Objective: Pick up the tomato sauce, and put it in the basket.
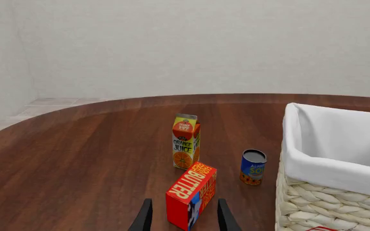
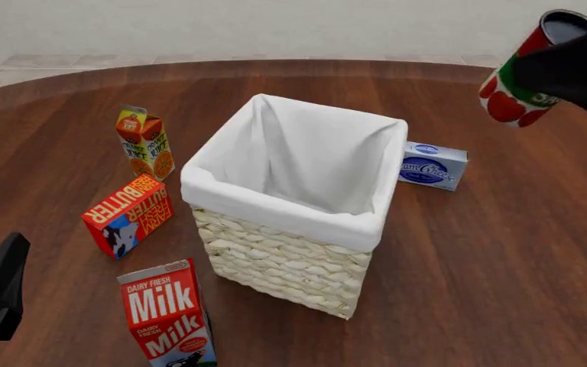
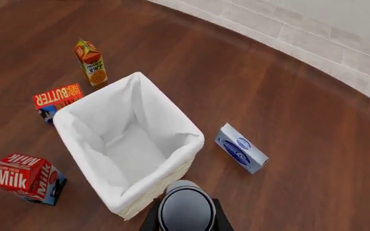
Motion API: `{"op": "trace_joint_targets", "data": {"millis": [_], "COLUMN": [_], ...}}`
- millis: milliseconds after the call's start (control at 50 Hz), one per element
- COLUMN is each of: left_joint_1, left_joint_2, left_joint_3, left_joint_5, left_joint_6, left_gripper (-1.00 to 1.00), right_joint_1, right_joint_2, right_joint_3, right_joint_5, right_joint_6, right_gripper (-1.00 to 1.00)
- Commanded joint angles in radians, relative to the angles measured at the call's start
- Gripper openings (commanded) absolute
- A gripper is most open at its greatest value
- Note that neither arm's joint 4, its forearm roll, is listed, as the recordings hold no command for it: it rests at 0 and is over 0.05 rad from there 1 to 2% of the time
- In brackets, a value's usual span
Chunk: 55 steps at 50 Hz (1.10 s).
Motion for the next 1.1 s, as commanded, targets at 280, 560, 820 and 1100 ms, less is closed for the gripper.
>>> {"op": "trace_joint_targets", "data": {"millis": [280, 560, 820, 1100], "left_joint_1": [0.0, 0.0, 0.0, 0.0], "left_joint_2": [0.0, 0.0, 0.0, 0.0], "left_joint_3": [0.0, 0.0, 0.0, 0.0], "left_joint_5": [0.0, 0.0, 0.0, 0.0], "left_joint_6": [0.0, 0.0, 0.0, 0.0], "left_gripper": [1.0, 1.0, 1.0, 1.0], "right_joint_1": [0.115, 0.185, 0.211, 0.231], "right_joint_2": [0.158, 0.26, 0.323, 0.409], "right_joint_3": [-0.07, -0.109, -0.124, -0.165], "right_joint_5": [-0.115, -0.161, -0.192, -0.219], "right_joint_6": [0.01, -0.005, 0.0, -0.001], "right_gripper": [-1.0, -1.0, -1.0, -1.0]}}
